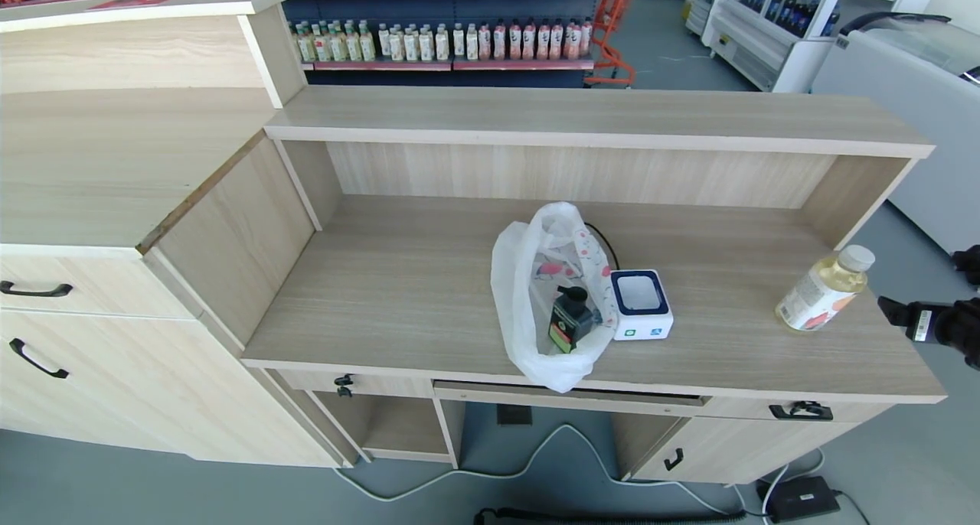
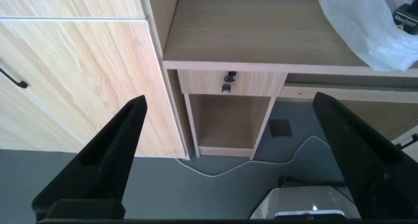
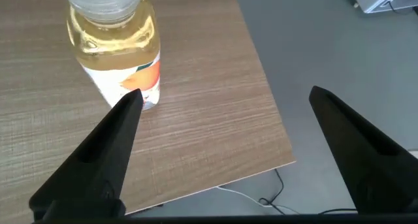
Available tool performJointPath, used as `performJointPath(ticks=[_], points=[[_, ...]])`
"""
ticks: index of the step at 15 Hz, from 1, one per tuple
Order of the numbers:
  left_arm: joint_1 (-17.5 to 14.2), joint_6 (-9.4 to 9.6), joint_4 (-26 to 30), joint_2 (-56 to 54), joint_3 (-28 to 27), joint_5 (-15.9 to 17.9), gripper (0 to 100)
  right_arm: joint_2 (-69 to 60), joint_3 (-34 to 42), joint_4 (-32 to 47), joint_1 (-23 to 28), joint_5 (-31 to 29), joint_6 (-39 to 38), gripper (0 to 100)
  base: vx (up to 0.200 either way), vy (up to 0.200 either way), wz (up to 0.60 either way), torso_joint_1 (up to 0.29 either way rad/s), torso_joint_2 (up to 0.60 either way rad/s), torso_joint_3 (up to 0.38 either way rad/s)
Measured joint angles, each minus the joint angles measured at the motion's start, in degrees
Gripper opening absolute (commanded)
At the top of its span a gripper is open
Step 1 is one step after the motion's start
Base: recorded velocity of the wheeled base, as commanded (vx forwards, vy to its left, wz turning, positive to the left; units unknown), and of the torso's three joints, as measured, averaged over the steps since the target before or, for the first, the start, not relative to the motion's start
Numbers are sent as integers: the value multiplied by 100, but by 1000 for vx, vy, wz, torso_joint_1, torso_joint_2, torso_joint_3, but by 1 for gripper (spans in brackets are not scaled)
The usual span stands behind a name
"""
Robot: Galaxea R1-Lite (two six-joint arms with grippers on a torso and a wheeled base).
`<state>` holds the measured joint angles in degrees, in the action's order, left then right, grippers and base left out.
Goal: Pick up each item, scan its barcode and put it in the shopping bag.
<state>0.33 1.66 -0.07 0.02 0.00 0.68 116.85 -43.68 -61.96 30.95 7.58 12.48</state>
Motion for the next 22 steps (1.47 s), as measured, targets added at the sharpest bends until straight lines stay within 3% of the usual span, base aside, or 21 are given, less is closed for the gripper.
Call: performJointPath(ticks=[8, 22], points=[[0, 1, 0, 0, -5, 0, 100, 746, -80, -808, -336, 347, -217, 100, 0, 0, 0, 0, 0, 0], [2, 0, 0, 0, 0, 0, 100, 1502, -887, -1031, -981, 205, 7, 100, 0, 0, 0, 0, 0, 0]])
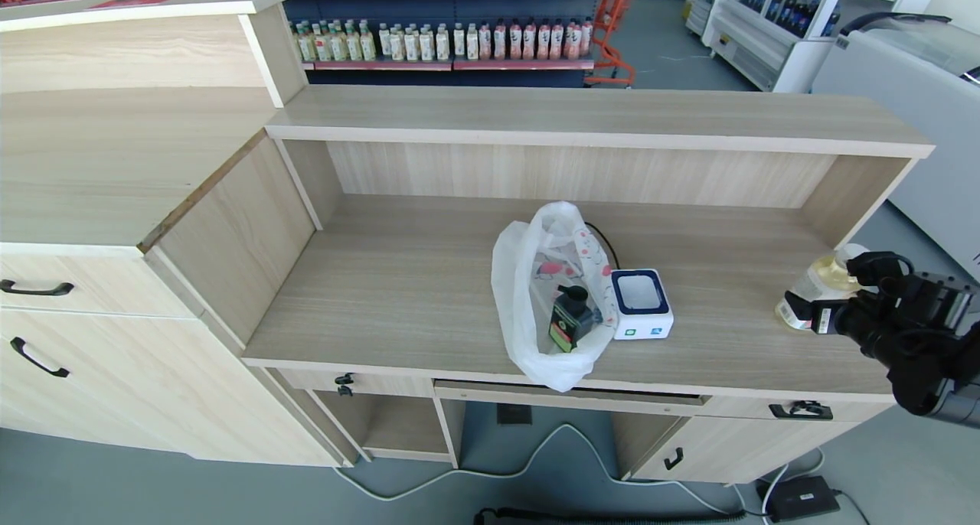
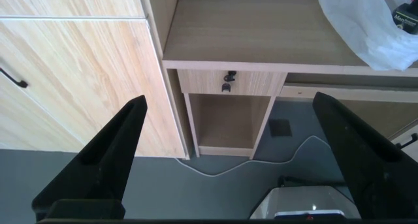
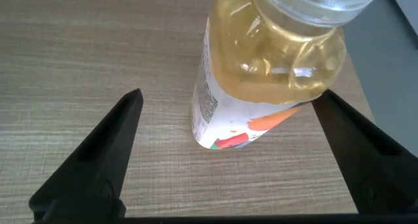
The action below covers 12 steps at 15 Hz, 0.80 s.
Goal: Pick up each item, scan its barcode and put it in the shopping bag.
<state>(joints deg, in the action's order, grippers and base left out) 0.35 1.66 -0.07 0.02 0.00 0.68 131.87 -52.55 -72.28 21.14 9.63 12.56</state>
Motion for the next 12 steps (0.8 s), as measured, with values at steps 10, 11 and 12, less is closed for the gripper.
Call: performJointPath(ticks=[10, 11, 12], points=[[0, 0, 0, 0, 0, 2, 100, 468, -660, -4, -127, -11, 138, 100, 0, 0, 0, 0, 0, 0], [0, 1, 0, 0, 0, 0, 100, 512, -720, -1, -116, -13, 140, 100, 0, 0, 0, 0, 0, 0], [0, 1, 0, 0, 0, 2, 100, 562, -845, 16, -105, -16, 140, 100, 0, 0, 0, 0, 0, 0]])
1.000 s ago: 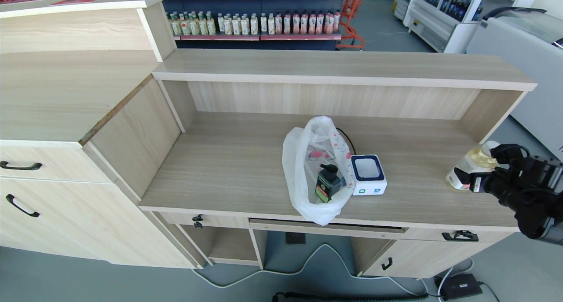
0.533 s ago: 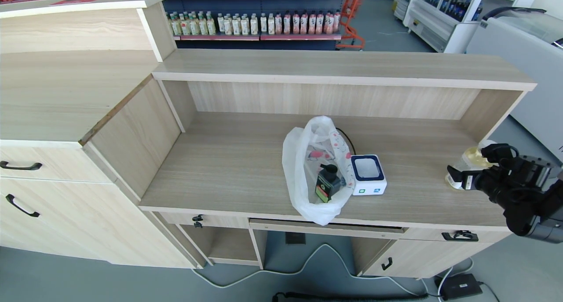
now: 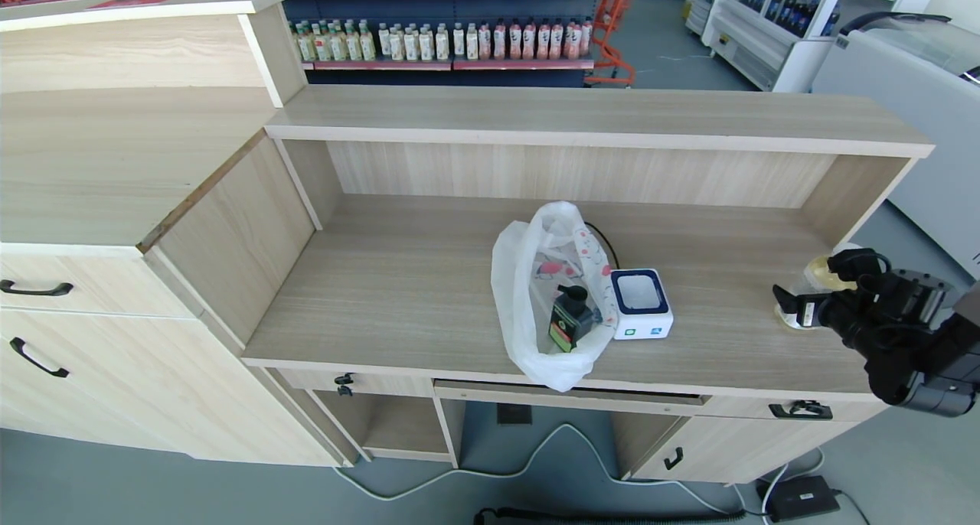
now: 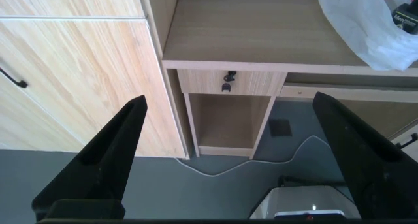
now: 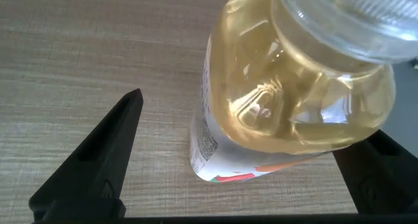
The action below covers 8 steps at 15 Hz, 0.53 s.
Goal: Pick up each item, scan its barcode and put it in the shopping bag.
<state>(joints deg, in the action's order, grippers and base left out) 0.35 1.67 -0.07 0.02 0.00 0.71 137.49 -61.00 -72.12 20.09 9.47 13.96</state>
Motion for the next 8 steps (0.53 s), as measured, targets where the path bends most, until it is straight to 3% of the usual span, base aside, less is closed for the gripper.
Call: performJointPath(ticks=[8], points=[[0, -1, 0, 0, 0, 0, 100, 276, -350, 46, 66, 27, -6, 100, 0, 0, 0, 0, 0, 0]])
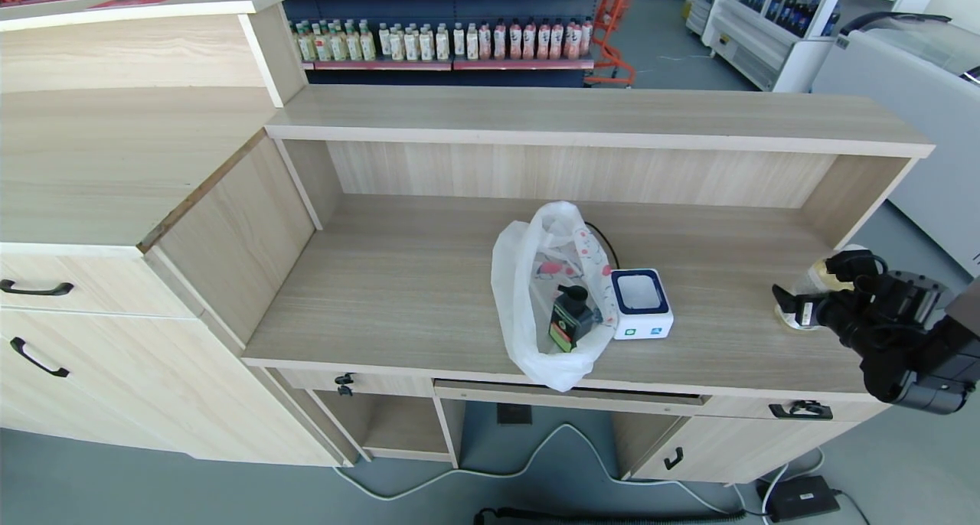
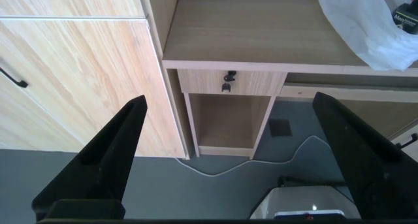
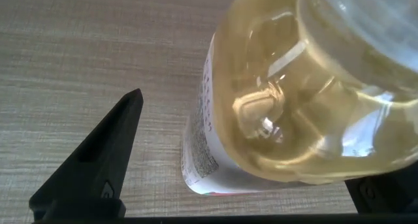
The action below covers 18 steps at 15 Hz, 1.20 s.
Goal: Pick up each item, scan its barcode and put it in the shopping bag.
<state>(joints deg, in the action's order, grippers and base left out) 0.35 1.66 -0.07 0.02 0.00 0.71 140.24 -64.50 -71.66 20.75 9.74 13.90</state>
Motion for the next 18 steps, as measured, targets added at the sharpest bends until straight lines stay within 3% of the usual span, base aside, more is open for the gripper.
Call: performJointPath(ticks=[6, 7, 18], points=[[0, 0, 0, 0, 0, 0, 100, 50, -118, -18, 26, 52, -246, 100, 0, 0, 0, 0, 0, 0], [0, 1, 0, 0, 0, 0, 100, 56, -145, -2, 26, 52, -271, 0, 0, 0, 0, 0, 0, 0], [-2, 0, 0, 0, -2, 0, 100, 55, -104, -57, 140, 46, -44, 0, 0, 0, 0, 0, 0, 0]])
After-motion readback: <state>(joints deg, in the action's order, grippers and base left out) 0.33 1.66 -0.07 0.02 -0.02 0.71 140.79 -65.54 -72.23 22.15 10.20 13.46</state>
